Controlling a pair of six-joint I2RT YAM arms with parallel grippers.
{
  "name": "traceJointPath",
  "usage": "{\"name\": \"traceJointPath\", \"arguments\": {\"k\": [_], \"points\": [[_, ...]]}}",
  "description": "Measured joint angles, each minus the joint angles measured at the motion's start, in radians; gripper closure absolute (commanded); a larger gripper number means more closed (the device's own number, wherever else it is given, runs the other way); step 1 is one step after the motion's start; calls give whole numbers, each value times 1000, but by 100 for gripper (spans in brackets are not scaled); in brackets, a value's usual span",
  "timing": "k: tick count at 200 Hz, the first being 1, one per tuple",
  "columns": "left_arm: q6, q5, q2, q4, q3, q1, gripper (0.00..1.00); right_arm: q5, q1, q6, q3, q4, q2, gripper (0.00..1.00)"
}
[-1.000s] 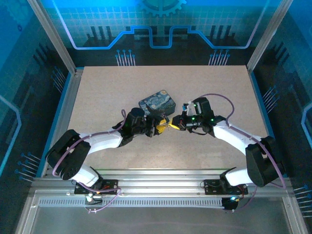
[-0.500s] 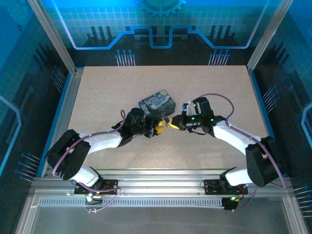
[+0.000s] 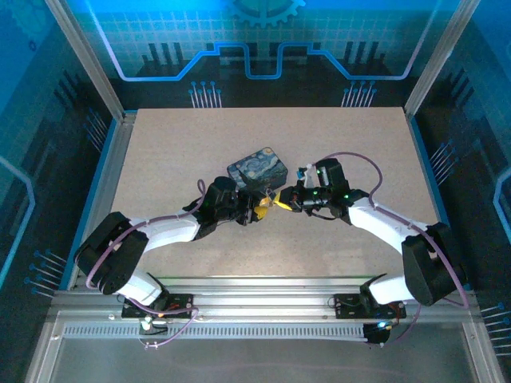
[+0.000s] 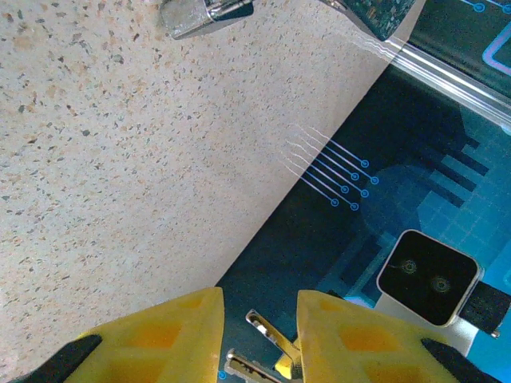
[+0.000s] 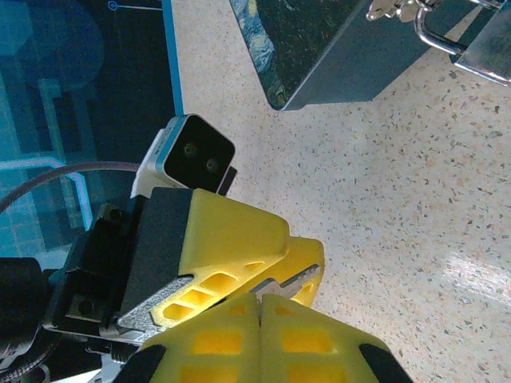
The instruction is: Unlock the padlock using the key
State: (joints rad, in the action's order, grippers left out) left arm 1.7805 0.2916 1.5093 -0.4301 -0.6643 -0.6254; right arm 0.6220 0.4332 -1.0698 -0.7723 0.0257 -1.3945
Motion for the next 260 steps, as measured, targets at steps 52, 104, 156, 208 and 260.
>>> {"name": "traceJointPath", "arguments": {"k": [52, 104, 156, 208, 260], "points": [[-2, 0, 0, 0, 1, 2, 80, 7, 5, -3, 0, 4, -3, 100], [-3, -8, -31, 11, 20, 14, 89, 0, 5, 13, 0, -16, -3, 100], [-14, -11, -52, 33, 20, 23, 89, -12, 5, 20, 0, -18, -22, 100], [-188, -14, -82, 180, -10, 22, 71, -9, 5, -72, 14, 64, -24, 100], [-449, -31, -184, 275, -69, 14, 65, -22, 5, -188, 14, 102, -24, 100]]}}
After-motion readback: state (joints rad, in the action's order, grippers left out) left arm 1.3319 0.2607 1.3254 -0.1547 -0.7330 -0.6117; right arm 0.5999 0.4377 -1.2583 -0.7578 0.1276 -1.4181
